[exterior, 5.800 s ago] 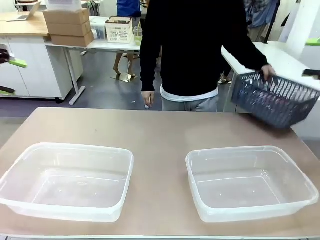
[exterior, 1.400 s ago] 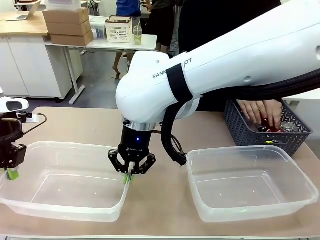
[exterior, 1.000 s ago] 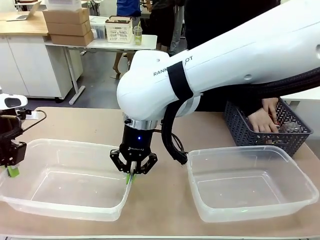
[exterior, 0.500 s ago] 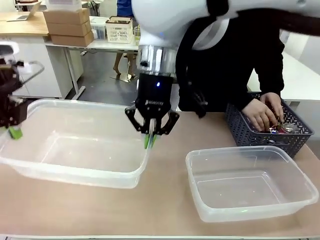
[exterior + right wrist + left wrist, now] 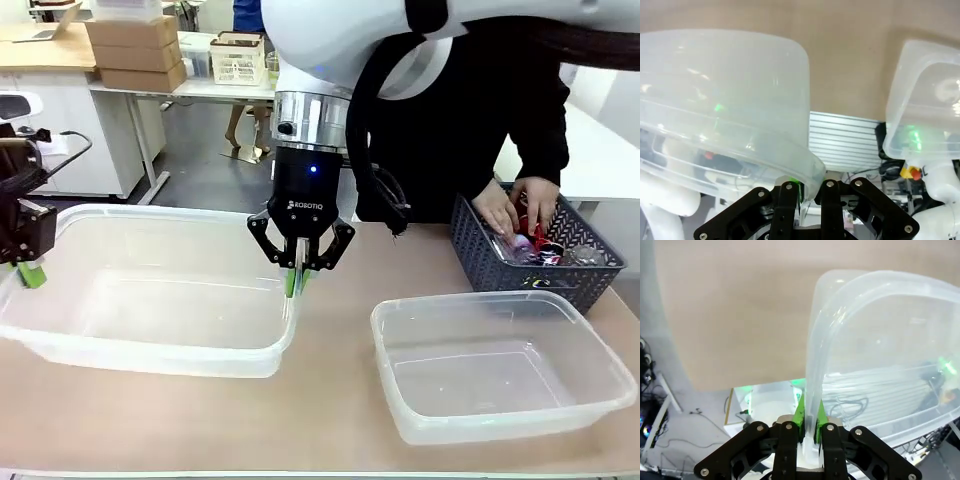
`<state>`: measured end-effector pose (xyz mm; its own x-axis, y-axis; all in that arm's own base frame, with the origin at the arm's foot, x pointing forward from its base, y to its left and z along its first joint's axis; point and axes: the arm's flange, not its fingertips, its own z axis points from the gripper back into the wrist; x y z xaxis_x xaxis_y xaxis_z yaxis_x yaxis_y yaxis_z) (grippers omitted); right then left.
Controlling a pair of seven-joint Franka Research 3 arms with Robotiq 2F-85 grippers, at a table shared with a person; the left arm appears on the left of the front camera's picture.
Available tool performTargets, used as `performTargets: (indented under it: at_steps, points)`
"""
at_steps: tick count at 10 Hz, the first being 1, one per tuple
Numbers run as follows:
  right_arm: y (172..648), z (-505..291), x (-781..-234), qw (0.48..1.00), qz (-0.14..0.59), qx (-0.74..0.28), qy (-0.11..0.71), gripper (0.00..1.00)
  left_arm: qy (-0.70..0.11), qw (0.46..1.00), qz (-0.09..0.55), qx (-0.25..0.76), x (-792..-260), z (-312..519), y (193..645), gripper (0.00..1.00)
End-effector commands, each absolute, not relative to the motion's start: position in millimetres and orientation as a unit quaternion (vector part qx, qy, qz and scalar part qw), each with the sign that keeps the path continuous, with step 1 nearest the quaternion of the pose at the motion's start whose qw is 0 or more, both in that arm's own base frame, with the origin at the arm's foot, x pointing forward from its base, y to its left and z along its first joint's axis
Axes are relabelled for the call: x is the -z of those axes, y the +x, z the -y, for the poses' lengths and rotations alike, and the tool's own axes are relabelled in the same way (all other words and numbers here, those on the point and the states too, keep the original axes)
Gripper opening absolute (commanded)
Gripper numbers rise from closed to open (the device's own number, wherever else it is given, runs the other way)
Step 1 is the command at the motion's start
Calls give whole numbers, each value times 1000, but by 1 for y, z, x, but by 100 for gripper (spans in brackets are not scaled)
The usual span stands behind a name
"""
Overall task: Sort the waste into each basket.
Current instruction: Pick up the Organizing box on the left side of the table and lift it.
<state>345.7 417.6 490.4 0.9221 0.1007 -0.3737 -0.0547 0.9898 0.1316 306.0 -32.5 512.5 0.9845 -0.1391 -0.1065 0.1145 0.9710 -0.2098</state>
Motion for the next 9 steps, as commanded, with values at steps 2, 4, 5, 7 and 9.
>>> performTargets:
  at_steps: [2,4,5,7,9]
  points:
    - [371,-347,-501,976,-186,-58,93,7,-243,969,-22,-45,-546,91,317,7]
    - [387,-285,-492,974,-208,-45,81,7,-221,969,-94,-55,-543,153,321,7]
    - [391,-264,-487,974,-205,-37,90,7,-205,973,-83,-64,-539,176,331,7]
    - [394,-248,-479,976,-208,-9,71,7,-177,980,-69,-55,-524,215,349,7]
    - [399,-237,-477,976,-187,18,108,7,-150,985,-77,-43,-503,220,357,7]
